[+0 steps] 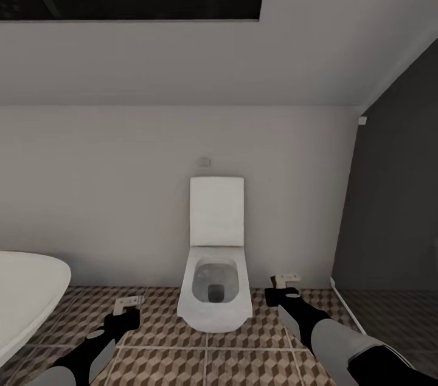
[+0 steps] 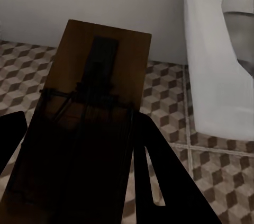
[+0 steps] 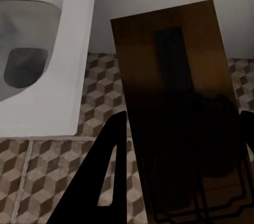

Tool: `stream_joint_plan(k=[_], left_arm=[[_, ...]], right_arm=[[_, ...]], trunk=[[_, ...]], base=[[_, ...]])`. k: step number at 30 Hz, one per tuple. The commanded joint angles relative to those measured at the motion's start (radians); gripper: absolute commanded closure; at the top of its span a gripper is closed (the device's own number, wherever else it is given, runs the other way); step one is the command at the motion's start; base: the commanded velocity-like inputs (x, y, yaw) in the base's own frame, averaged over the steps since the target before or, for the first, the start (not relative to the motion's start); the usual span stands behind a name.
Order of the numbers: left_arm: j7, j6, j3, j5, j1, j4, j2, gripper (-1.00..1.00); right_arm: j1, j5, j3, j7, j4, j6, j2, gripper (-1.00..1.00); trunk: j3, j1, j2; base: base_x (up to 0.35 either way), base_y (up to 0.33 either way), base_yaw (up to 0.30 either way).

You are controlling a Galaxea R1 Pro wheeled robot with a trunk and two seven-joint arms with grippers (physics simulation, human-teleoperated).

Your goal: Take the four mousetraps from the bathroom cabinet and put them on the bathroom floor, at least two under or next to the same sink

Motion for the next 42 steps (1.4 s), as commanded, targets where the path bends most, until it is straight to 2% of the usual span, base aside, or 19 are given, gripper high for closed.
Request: stream_joint_plan(k=[1, 42], left_arm=[[-0.003, -0.008, -0.007, 0.010, -0.001, 0.003, 0.001, 1.00], [0.000, -0.014, -0.007, 0.012, -0.001, 0.008, 0.002, 1.00]], right_arm=[[0.000, -0.008, 0.009, -0.004, -0.001, 0.005, 0.000, 1.00], [0.000, -0.012, 0.009, -0.002, 0.000, 0.001, -0.006, 1.00]], trunk=[[-0.004, 0.004, -0.008], [-0.133, 0.161, -0.295]], base=[[0.000, 0.000, 0.000], [0.000, 0.000, 0.000]])
